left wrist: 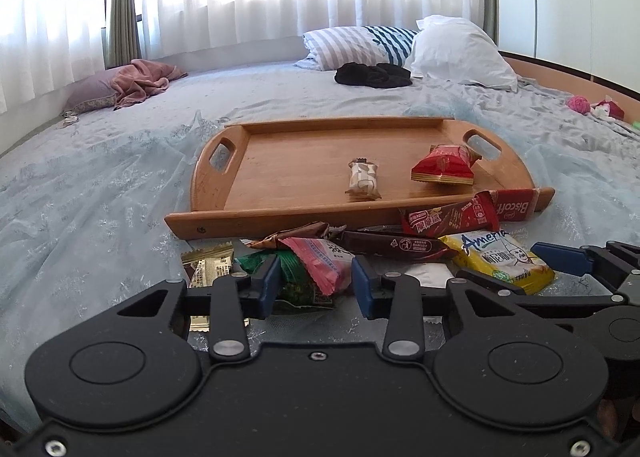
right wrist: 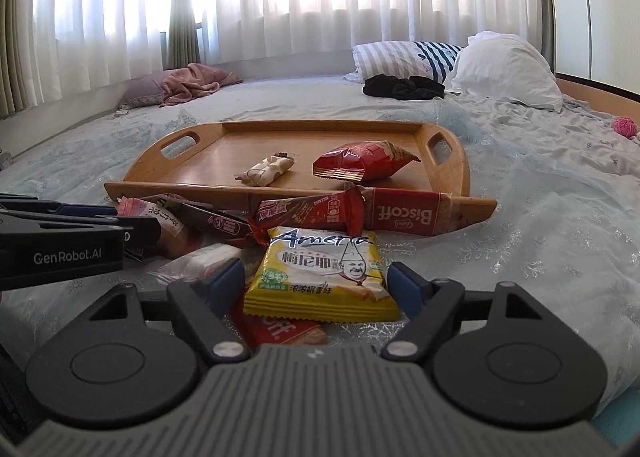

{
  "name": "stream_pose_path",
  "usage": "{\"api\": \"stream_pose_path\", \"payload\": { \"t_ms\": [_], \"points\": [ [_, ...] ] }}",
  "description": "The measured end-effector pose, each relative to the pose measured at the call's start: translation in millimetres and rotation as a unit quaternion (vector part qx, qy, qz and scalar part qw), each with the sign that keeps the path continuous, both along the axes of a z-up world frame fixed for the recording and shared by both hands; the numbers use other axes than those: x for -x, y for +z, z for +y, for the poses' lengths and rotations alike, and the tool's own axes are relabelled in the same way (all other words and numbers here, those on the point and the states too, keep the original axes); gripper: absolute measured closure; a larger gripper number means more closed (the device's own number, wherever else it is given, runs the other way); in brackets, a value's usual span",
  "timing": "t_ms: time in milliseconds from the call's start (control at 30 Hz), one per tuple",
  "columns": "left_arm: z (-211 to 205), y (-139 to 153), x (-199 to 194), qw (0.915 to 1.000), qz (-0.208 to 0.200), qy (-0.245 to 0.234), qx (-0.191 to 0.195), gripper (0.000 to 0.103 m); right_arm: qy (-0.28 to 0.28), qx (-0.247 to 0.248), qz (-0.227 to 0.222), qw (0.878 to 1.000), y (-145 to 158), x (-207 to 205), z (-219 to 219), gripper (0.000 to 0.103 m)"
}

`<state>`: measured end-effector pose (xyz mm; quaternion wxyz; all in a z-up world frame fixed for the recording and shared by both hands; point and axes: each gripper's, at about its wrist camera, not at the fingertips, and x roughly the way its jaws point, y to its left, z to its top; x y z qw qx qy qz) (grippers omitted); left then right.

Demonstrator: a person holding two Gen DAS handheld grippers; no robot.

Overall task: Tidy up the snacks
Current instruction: 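Hold the Americ pack in the right gripper while the left reaches the pink candy packet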

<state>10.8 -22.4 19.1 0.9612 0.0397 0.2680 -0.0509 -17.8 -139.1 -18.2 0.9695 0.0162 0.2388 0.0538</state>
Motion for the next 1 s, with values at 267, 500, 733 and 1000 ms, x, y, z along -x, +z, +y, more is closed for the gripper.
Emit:
{"api": "stream_pose_path", "payload": {
  "t_ms": [267, 500, 733, 1000],
  "points": [
    [-6, 4, 0, 0.9995, -0.016, -0.016, -0.022, 0.066, -0.016, 0.004, -0.013, 1.000, 6, 7, -6, 0.034],
    [-12, -6, -13, 0.9990, -0.014, -0.016, -0.038, 0.060, -0.041, 0.014, -0.012, 0.999, 8, 11, -16, 0.035],
    [-18, -16, -14, 0.9983, -0.025, -0.027, -0.045, 0.041, -0.062, 0.012, -0.004, 0.998, 9, 11, -23, 0.035],
    [-9, -22, -18, 0.9991, -0.017, -0.018, -0.035, 0.039, -0.074, 0.015, -0.004, 0.997, 10, 9, -25, 0.036]
  ]
}}
